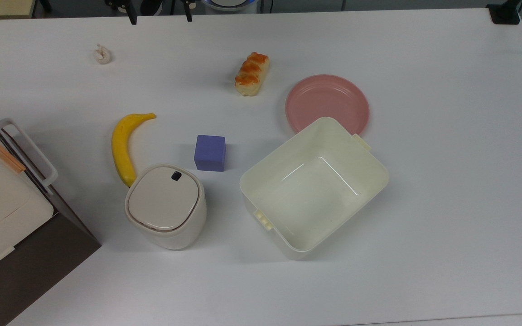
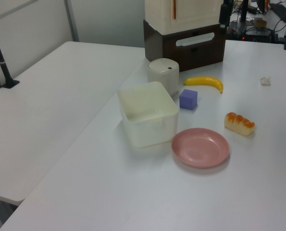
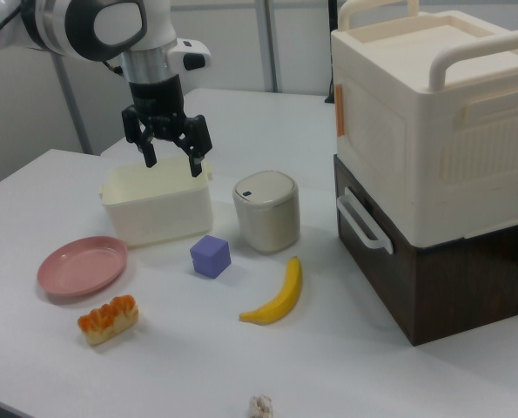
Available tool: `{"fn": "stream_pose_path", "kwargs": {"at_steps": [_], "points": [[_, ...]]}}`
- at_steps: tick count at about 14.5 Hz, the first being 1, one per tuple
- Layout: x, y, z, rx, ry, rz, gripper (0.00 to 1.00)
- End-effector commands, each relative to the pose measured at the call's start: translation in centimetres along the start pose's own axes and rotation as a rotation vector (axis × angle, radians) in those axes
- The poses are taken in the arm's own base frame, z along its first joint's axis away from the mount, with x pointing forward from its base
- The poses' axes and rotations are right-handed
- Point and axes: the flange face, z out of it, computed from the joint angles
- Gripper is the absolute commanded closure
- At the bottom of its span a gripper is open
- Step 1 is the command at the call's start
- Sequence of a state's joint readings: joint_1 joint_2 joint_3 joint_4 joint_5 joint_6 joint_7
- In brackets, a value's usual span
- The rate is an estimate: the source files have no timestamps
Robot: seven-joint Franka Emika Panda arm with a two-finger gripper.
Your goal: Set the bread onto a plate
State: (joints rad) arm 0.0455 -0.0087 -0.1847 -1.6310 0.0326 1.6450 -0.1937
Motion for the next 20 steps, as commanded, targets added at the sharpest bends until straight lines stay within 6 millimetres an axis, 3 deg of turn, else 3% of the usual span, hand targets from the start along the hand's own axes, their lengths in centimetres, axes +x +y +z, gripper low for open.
{"fn": "stream_pose_path", "kwargs": {"at_steps": [1,9,12,17,20], "points": [[-0.2,-0.4,0.6,0.027,-0.027,-0.025,0.00],[-0.6,-1.0,1.6,0.035,-0.051,-0.027,0.00],[-1.8,-1.5,2.5,0.044,-0.071,-0.036,0.00],[-4.7,-3.3,5.8,0.059,-0.063,-0.063,0.00],[-4.5,-5.5,9.1,0.044,-0.068,-0.066,0.00]]}}
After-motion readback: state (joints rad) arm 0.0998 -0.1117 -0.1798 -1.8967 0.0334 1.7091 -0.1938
